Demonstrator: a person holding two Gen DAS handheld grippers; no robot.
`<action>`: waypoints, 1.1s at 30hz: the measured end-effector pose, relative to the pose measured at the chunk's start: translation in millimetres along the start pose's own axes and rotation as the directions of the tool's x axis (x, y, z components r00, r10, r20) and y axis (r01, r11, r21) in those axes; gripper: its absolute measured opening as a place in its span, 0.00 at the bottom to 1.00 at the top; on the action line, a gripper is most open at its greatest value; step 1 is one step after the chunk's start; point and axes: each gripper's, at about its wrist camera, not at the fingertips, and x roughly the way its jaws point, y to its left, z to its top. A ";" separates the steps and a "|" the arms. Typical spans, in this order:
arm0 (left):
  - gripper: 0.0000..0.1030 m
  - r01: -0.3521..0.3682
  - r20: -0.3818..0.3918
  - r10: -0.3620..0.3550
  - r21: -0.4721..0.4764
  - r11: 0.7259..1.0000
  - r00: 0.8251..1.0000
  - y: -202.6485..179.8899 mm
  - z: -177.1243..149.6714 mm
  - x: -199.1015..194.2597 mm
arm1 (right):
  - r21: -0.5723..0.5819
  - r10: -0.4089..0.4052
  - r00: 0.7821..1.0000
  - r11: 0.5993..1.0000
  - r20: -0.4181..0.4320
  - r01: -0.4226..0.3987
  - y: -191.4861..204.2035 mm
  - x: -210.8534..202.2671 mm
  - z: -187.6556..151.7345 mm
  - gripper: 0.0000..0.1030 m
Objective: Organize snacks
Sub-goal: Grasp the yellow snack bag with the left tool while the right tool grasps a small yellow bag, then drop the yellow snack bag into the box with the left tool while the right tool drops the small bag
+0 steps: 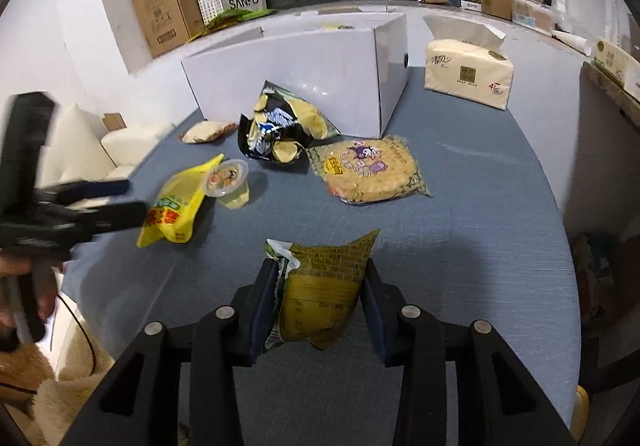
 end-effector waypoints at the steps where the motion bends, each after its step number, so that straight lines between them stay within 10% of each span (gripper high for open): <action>1: 1.00 -0.015 -0.015 0.015 -0.010 1.000 1.000 -1.1 2.2 8.1 | -0.004 -0.003 1.000 1.000 0.004 0.003 0.5 -1.7 -0.3 0.43; 10: 0.93 -0.168 -0.033 0.171 0.083 0.982 0.985 -16.4 -1.9 39.2 | -0.013 0.000 1.000 1.000 0.013 0.000 3.5 -6.6 -3.4 0.43; 14: 0.50 -0.123 0.005 0.123 0.055 0.991 0.992 -0.4 -6.8 20.7 | -0.008 0.012 1.000 1.000 0.011 -0.012 3.9 -6.6 -4.9 0.43; 24: 0.46 0.010 0.154 -0.012 0.014 1.000 0.988 30.3 -15.6 -45.2 | -0.038 0.035 0.999 0.999 0.035 -0.034 18.4 -8.5 3.0 0.43; 33: 0.46 0.041 0.289 -0.059 0.067 0.997 0.956 28.3 42.7 -89.1 | -0.090 0.050 0.991 0.995 0.127 -0.039 31.1 -24.0 57.2 0.43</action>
